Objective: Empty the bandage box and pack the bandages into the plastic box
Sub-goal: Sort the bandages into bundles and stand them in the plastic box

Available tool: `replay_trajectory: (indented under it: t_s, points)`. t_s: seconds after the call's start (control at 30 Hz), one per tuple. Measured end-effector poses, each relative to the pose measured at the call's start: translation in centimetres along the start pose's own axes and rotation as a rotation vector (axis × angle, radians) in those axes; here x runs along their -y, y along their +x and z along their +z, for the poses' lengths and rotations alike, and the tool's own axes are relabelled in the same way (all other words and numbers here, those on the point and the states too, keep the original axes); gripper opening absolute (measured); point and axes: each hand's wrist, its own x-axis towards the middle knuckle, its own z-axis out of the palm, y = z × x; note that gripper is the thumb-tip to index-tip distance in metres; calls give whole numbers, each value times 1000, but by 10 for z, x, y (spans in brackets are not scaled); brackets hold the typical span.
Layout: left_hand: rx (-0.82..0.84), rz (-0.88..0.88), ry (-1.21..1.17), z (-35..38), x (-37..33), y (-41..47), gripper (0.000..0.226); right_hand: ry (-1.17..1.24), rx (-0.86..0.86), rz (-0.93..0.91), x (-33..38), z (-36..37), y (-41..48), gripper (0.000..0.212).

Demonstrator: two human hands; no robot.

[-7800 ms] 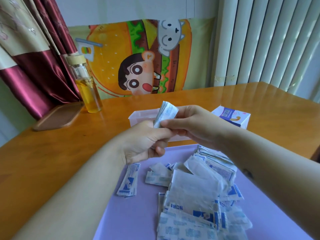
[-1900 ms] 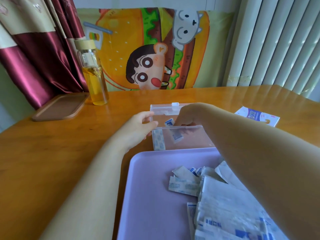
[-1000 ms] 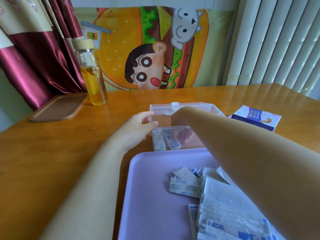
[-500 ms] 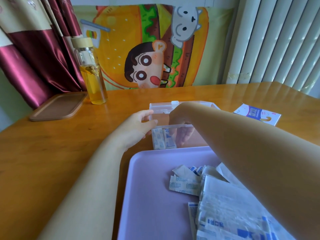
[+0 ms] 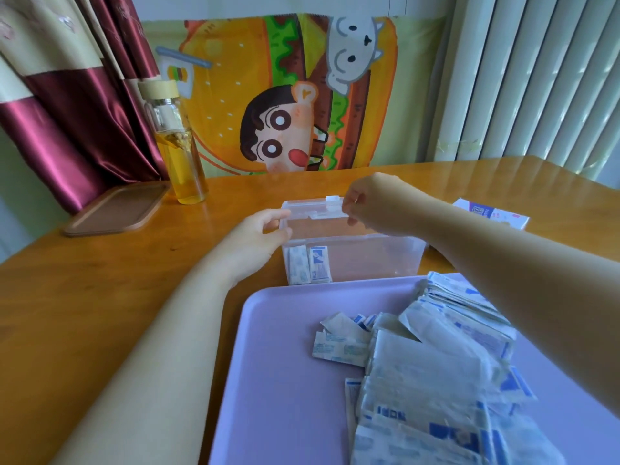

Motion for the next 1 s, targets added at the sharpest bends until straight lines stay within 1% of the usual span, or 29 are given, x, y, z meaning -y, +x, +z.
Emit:
replay_trajectory:
  t_s: [0.03, 0.1, 0.2, 0.3, 0.37, 0.4, 0.47, 0.5, 0.53, 0.6, 0.67, 0.73, 0.8, 0.83, 0.9, 1.0]
  points:
    - [-15, 9, 2, 1, -2, -2, 36, -13, -86, -24, -5, -3, -13, 17]
    - [-29, 23, 33, 3, -6, -5, 36, 10, -190, -74, -12, -7, -36, 14]
    - [-39, 37, 121, 2, -13, -10, 40, 60, -245, -120, -25, -11, -66, 12]
    - [-8, 41, 224, -2, -18, -13, 40, 70, -205, -112, -38, -15, -93, 10]
    - [-28, 35, 284, -2, -22, -16, 41, 48, -148, -91, -46, -18, -108, 8]
    - [-73, 34, 312, 0, -26, -20, 40, 17, -103, -73, -49, -20, -117, 10]
    - [-218, 56, 367, 8, -34, -29, 37, -55, 15, -31, -55, -21, -132, 13]
    - [-273, 93, 388, 13, -39, -36, 34, -70, 62, -11, -57, -19, -140, 14]
    - [-293, 150, 407, 19, -44, -44, 31, -69, 96, 7, -58, -16, -147, 15]
    - [-222, 268, 458, 33, -52, -62, 29, -103, 145, 32, -60, -9, -157, 21]
    - [-57, 351, 504, 47, -60, -82, 29, -178, 163, 47, -59, -1, -163, 29]
    - [124, 396, 488, 57, -66, -98, 29, -195, 142, 75, -58, 5, -167, 37]
    - [242, 419, 487, 66, -68, -109, 30, -181, 128, 108, -56, 10, -166, 45]
    - [269, 418, 493, 68, -68, -113, 31, -174, 124, 116, -56, 12, -165, 46]
    - [290, 411, 510, 72, -67, -117, 30, -154, 127, 116, -56, 15, -162, 43]
    - [308, 403, 544, 75, -64, -120, 35, -31, 144, 137, -58, 13, -160, 38]
